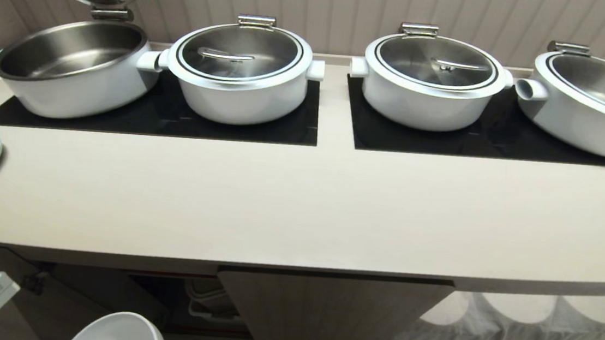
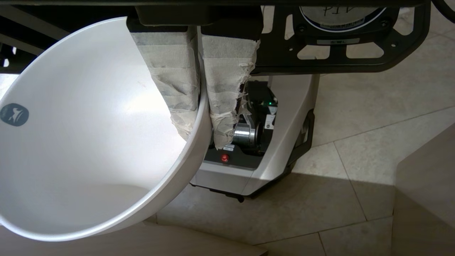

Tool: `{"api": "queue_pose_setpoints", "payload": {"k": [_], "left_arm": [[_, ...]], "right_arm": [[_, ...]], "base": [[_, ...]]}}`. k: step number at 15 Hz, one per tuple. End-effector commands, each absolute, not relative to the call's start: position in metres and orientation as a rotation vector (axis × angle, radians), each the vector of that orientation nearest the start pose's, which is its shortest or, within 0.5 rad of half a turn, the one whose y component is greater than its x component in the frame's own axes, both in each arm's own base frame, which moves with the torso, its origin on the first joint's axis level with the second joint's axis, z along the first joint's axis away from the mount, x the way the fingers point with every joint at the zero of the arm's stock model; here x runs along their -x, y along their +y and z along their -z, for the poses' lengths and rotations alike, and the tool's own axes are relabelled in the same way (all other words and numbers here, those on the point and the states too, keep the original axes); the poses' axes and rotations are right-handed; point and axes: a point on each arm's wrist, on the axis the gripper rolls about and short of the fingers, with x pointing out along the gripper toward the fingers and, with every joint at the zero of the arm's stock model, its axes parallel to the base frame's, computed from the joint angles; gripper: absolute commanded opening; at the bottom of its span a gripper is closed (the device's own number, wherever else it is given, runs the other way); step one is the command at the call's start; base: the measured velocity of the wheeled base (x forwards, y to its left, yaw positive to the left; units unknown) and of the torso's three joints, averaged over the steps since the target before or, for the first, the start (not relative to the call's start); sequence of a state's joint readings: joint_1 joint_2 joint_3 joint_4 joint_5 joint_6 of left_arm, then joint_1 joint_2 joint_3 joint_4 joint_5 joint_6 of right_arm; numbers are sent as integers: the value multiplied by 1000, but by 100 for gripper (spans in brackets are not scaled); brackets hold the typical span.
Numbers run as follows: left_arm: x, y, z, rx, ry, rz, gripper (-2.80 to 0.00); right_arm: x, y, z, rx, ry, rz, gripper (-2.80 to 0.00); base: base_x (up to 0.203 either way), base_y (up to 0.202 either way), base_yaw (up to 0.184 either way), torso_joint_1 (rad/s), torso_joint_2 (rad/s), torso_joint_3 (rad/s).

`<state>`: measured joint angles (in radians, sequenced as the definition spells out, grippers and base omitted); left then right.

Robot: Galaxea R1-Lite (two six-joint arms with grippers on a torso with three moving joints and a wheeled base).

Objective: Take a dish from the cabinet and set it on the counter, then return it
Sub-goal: Place it on the table

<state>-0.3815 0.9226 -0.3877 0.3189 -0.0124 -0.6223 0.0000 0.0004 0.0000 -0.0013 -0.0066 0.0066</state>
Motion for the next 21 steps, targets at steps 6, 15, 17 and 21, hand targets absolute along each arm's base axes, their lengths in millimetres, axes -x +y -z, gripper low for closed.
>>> {"api": "queue_pose_setpoints", "payload": {"k": [6,15,17,21], "left_arm": [[-70,-28,-138,421,926,87,-280],[-73,-29,-141,363,911,113,-280],[-72,-29,-140,339,911,122,-280],[-71,-28,-140,327,904,129,-280]], "right_arm": [[23,0,-76,-6,-2,6,-280],[23,0,-76,-8,-2,5,-280],[23,0,-76,-8,-2,5,-280],[23,0,-76,-8,-2,5,-280]], "base": [[0,0,0,132,-284,-142],[0,0,0,1,-4,-1],[0,0,0,0,0,0],[0,0,0,0,0,0]]}}
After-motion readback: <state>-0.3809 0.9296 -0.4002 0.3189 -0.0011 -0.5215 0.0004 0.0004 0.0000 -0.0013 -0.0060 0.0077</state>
